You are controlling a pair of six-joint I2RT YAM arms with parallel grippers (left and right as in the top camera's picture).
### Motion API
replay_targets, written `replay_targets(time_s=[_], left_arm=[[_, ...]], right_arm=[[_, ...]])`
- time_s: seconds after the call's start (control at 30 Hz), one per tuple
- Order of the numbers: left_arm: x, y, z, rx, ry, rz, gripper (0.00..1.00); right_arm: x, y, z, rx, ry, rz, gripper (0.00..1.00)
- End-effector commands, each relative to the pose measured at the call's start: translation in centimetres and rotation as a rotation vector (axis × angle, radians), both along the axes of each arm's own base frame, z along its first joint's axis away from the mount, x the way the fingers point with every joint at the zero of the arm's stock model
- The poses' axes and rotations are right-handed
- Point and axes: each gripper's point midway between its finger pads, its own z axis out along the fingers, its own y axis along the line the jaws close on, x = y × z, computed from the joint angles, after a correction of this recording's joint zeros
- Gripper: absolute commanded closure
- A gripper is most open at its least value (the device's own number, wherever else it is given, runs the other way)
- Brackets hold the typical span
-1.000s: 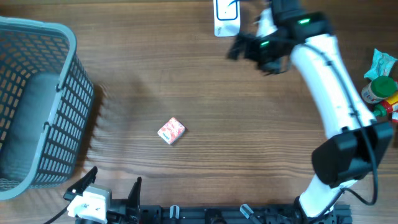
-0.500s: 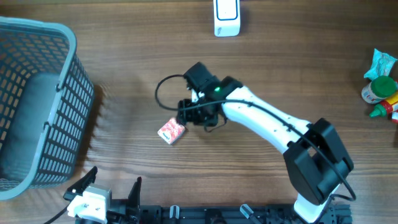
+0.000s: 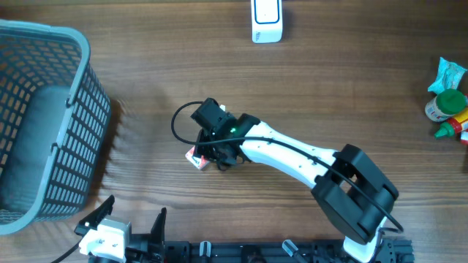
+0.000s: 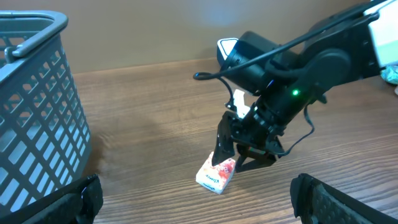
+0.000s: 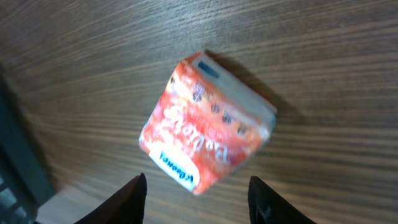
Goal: Scan the item barcode
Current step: 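Reach the right gripper down to the pink Kleenex pack, then grasp and lift the Kleenex pack with the right gripper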
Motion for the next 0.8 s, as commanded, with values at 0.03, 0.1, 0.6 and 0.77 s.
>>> replay_targets(time_s=[0.03,0.1,0.6,0.77], left_arm=[[-0.1,0.0,0.1,-0.005,-0.008,-0.002,0.00],[-0.1,0.0,0.1,-0.005,-0.008,-0.002,0.00],[-0.1,0.0,0.1,-0.005,-0.008,-0.002,0.00],[-0.1,0.0,0.1,-0.005,-0.008,-0.002,0.00]], right_arm=[[0.0,-0.9,-3.6,-0.076,0.032,-0.040,0.53],[-0.3,-1.2,-5.0,-0.101,0.063,-0.065,0.55],[-3.1,0.4,1.4,0.518,-0.044,0.798,0.96],[-3.3,-4.6,3.7,0.702,-0.018,0.863,0.96]])
